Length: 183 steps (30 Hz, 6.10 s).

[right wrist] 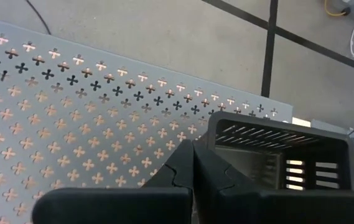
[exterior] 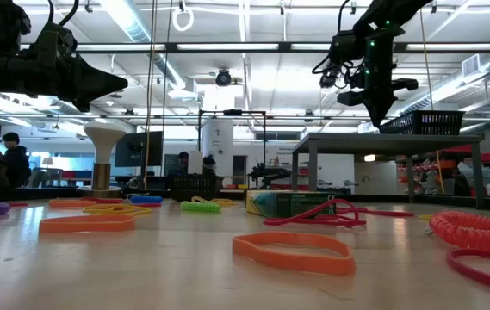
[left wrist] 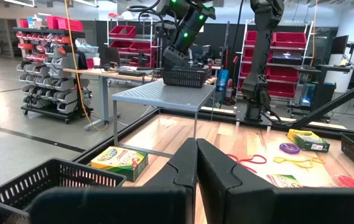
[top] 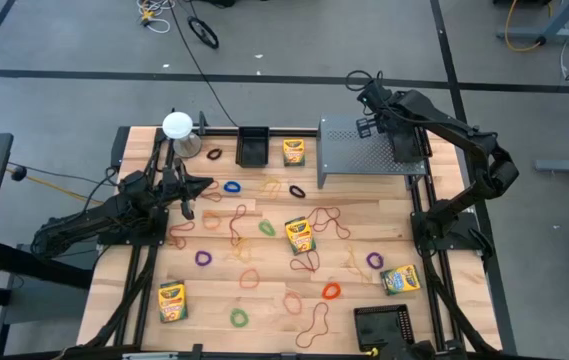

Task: Pick & Place Office Desk Supplies
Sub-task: Put the middle black bin to the shelf, then put the top black bin on the shelf

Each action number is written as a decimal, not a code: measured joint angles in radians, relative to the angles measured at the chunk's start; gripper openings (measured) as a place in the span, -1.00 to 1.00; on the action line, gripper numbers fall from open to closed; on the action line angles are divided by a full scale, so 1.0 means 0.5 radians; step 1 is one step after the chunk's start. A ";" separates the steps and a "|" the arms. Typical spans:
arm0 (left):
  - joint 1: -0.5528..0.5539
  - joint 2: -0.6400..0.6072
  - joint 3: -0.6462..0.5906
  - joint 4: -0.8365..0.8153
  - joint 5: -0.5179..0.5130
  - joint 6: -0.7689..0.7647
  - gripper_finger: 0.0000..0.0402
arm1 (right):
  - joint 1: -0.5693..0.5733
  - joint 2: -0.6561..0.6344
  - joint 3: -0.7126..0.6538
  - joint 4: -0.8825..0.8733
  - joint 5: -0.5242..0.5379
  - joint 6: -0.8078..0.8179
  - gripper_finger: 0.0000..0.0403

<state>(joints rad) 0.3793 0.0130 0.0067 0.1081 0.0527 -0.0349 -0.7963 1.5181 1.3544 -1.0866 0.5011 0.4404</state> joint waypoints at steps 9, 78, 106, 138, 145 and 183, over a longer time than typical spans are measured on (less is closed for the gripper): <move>0.000 -0.001 -0.001 0.001 -0.001 0.001 -0.94 | -0.010 -0.011 0.000 0.007 0.045 0.039 -0.99; -0.102 0.558 0.013 0.199 0.002 -0.448 -0.94 | 2.300 -0.628 -1.520 2.512 0.305 -0.494 -0.99; -0.250 2.142 1.116 -0.215 -0.348 -0.056 -0.67 | 2.302 -0.628 -1.520 2.497 0.301 -0.598 -0.83; -0.029 3.021 1.788 -0.850 -0.564 0.579 -0.02 | 2.302 -0.628 -1.519 2.494 0.301 -0.597 -0.83; 0.005 3.140 1.788 -0.839 -0.606 0.680 0.07 | 2.302 -0.628 -1.519 2.494 0.301 -0.597 -0.83; -0.165 3.297 1.786 -0.635 -1.085 0.901 -0.03 | 2.302 -0.628 -1.520 2.494 0.301 -0.597 -0.83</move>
<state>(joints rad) 0.2966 1.6615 0.8997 -0.2094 -0.4900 0.4154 0.3546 1.2041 0.5946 0.1604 0.6514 0.1417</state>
